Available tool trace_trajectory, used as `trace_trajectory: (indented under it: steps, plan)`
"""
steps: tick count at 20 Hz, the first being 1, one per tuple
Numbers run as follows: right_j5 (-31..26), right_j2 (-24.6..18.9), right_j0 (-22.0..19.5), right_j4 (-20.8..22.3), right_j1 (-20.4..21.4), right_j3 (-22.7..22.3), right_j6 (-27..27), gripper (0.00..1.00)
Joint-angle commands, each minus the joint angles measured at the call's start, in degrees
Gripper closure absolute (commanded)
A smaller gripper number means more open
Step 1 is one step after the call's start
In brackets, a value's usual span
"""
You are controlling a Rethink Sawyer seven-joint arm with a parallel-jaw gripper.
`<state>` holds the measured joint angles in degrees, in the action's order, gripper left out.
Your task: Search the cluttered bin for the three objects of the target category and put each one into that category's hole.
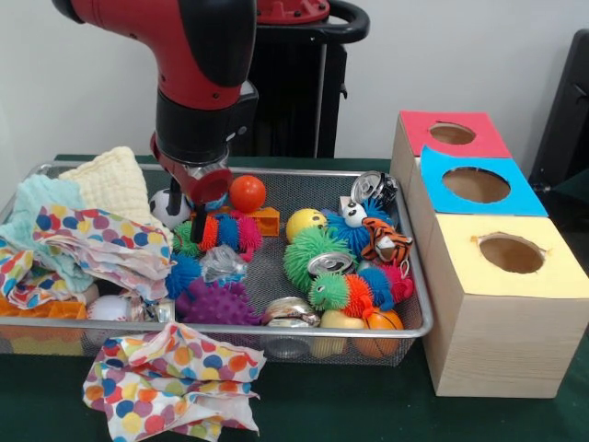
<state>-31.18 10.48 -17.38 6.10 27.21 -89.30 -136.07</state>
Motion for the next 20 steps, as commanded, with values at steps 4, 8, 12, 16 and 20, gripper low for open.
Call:
trace_trajectory:
  steps: [4,8,12,16,20]
  plan:
    - [4.1,-4.0,-0.6,-0.2,-3.8,0.9,-3.8,0.00]
    - [3.8,-4.5,-0.6,-1.2,-3.5,-0.6,-4.5,0.00]
    - [4.1,-4.8,0.3,-1.9,-3.3,-1.6,-5.7,0.00]
    - [5.2,-6.0,0.2,-2.9,-4.1,-2.5,-6.5,0.00]
    - [7.0,-5.9,1.3,-3.4,-4.7,-3.2,-7.9,0.00]
